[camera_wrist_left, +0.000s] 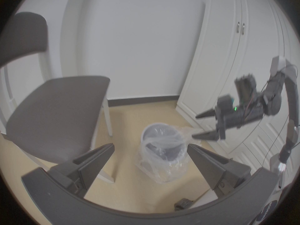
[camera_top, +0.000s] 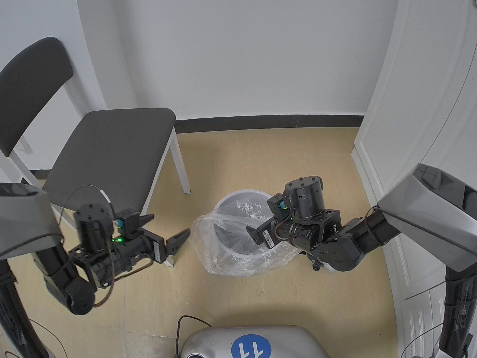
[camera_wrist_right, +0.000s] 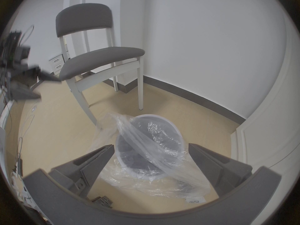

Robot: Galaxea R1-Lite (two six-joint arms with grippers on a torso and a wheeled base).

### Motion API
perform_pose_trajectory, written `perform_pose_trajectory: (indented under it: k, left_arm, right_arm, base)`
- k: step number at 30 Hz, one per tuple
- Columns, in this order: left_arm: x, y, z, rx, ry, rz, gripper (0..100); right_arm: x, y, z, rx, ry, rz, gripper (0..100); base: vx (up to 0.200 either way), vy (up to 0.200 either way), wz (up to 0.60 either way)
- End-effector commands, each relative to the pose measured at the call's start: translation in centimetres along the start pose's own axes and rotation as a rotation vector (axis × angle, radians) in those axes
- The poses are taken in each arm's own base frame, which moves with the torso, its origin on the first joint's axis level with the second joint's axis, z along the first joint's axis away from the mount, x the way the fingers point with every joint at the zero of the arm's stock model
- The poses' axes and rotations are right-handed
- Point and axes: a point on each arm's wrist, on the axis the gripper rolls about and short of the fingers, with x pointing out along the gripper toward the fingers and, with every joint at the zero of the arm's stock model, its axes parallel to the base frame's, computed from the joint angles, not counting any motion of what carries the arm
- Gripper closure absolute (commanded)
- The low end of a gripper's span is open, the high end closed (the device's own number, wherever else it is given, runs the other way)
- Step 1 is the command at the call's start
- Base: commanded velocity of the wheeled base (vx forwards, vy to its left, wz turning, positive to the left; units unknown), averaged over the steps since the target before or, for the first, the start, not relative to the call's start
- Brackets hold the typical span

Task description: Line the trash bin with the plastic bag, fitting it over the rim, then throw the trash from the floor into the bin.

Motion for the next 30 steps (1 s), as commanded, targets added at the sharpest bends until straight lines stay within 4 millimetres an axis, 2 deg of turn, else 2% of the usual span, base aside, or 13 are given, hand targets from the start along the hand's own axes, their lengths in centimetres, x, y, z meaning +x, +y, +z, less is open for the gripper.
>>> perform_pose_trajectory:
  k: [1,4,7,11,16,21,25,30]
  left_arm:
    - [-5.7,1.2,4.0,0.005,-0.149,0.070,0]
    - [-7.0,1.5,4.3,-0.020,-0.159,0.094,0]
    - [-7.5,2.1,4.6,-0.032,-0.180,0.115,0]
    - [-6.7,2.7,7.7,0.003,-0.297,0.090,0]
    - [-6.4,1.4,9.3,0.009,-0.295,0.040,0]
    - [-7.4,1.4,9.1,-0.001,-0.258,0.048,0]
    - [-7.6,2.0,8.0,-0.013,-0.214,0.046,0]
    - [-7.6,3.9,6.8,-0.034,-0.169,0.055,0]
  right_arm:
    - [1.5,1.5,-1.5,-0.048,0.039,0.009,0]
    - [2.3,1.6,-1.8,-0.048,0.043,-0.017,0]
    - [2.5,1.6,-1.6,-0.046,0.036,-0.025,0]
    - [2.7,1.6,-1.2,-0.044,0.022,-0.030,0]
    - [2.5,1.6,-1.4,-0.047,0.034,-0.028,0]
    - [3.2,1.9,-1.7,-0.068,0.038,-0.026,0]
    - [4.0,2.4,-2.1,-0.148,0.040,-0.028,0]
    - [5.4,3.4,-2.3,-0.250,0.030,-0.026,0]
  base:
    - [0.000,0.000,0.00]
    - [0.000,0.000,0.00]
    - [0.000,0.000,0.00]
    - [0.000,0.000,0.00]
    - [0.000,0.000,0.00]
    - [0.000,0.000,0.00]
    - [0.000,0.000,0.00]
    - [0.000,0.000,0.00]
